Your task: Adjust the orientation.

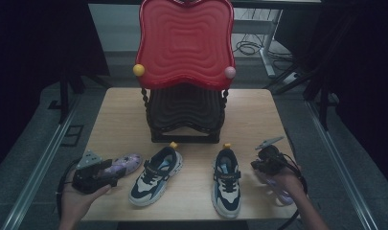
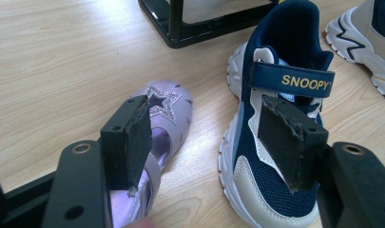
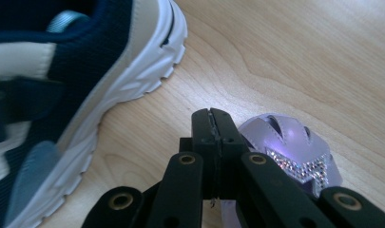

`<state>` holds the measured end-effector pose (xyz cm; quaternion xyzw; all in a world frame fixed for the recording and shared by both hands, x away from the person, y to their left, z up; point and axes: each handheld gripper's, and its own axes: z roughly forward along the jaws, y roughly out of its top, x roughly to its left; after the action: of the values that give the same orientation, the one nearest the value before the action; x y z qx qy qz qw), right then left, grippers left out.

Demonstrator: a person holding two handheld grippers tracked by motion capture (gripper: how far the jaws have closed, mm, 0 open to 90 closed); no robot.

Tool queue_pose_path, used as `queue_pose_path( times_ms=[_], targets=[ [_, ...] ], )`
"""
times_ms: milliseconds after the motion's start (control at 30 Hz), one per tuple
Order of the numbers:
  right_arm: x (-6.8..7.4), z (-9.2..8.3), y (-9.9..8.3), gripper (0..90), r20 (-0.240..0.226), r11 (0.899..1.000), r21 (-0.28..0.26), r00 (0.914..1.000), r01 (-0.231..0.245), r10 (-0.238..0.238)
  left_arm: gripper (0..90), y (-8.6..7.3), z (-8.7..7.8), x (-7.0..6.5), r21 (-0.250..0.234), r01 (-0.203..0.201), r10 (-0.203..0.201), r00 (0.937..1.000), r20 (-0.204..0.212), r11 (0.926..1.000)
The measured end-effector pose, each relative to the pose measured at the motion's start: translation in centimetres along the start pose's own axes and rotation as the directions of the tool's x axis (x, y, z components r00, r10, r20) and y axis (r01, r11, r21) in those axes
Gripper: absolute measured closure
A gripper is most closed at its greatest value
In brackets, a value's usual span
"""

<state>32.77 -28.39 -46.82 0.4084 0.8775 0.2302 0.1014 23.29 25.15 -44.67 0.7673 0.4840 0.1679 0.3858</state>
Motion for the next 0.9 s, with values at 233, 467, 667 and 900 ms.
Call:
queue_pose_path(
  times_ms=[233, 467, 667, 900],
  targets=[
    [0.3, -1.7, -0.8, 89.9, -0.012, 0.998, -0.067, 0.9999, 0.006, -0.007, 35.9, -0.1, -0.3, 0.2, -0.001, 0.0, 0.0, 1.0, -0.007, 1.0],
    [0.8, -3.1, -2.2, 89.8, -0.005, 0.993, -0.114, 1.0, 0.007, -0.008, 35.9, 0.2, -1.4, 0.1, -0.018, -0.001, 0.001, 0.9999, 0.012, 0.9998],
    [0.8, -3.4, -3.1, 89.5, -0.013, 0.99, -0.14, 0.9999, -0.001, -0.001, 35.7, 0.6, -2.5, 0.1, -0.034, -0.008, 0.008, 0.9998, 0.016, 0.9994],
    [0.9, -3.8, -4.1, 79.1, -0.029, 0.986, -0.166, 0.9995, -0.015, 0.01, 36.0, -0.6, -3.0, 1.1, -0.002, 0.013, -0.013, 0.9999, 0.006, 0.9999]
  ],
)
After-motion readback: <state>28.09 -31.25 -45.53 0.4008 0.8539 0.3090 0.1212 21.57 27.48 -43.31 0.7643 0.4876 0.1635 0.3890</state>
